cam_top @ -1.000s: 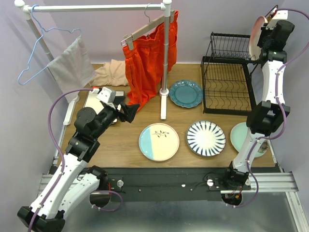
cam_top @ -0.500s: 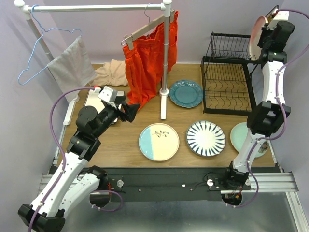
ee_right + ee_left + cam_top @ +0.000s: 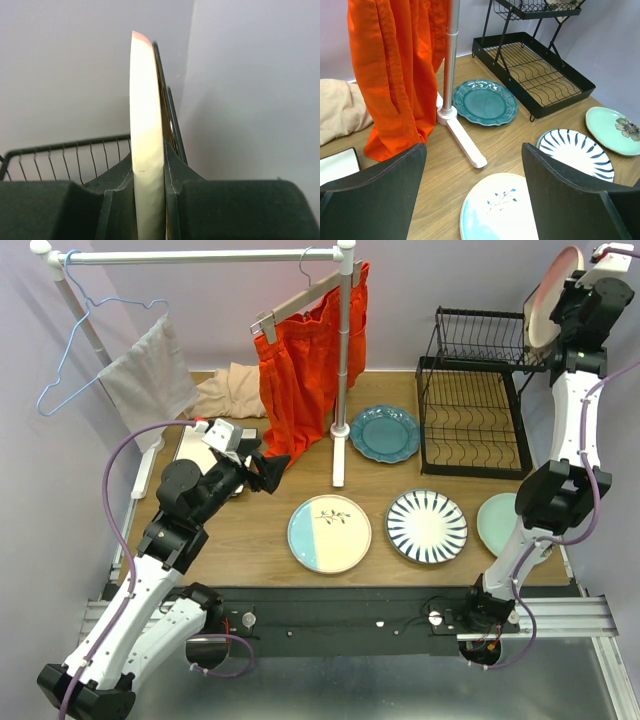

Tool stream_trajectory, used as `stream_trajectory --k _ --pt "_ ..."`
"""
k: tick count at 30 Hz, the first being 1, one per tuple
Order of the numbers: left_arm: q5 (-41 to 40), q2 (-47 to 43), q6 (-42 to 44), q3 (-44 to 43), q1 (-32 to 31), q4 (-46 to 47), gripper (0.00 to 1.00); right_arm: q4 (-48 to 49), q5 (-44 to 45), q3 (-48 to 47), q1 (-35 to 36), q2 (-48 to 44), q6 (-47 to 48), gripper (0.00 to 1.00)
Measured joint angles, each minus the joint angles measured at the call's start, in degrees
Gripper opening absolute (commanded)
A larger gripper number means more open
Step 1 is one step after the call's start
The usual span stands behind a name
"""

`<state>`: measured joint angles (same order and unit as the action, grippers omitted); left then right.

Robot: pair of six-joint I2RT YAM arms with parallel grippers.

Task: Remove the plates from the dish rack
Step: Unload the plate from the dish rack, then place the plate at the center of the board.

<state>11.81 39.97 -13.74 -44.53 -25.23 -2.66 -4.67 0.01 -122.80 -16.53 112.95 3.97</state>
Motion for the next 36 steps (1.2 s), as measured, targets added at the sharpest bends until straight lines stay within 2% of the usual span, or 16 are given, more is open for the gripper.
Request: stream_trajectory --k 12,20,36 --pt "0.09 0.00 0.00 0.00 0.00 0.00 0.86 3.56 -7.06 1.51 -0.09 -1.90 -7.48 0.01" --pt "0.42 0.00 0.00 0.00 0.00 0.00 0.86 9.18 -14.05 15.43 -0.09 -8.57 -18.88 0.01" --pt "-0.11 0.46 0.00 0.00 0.00 -0.04 0.86 15.02 -21.35 24.72 -0.07 -18.62 -36.92 0.01"
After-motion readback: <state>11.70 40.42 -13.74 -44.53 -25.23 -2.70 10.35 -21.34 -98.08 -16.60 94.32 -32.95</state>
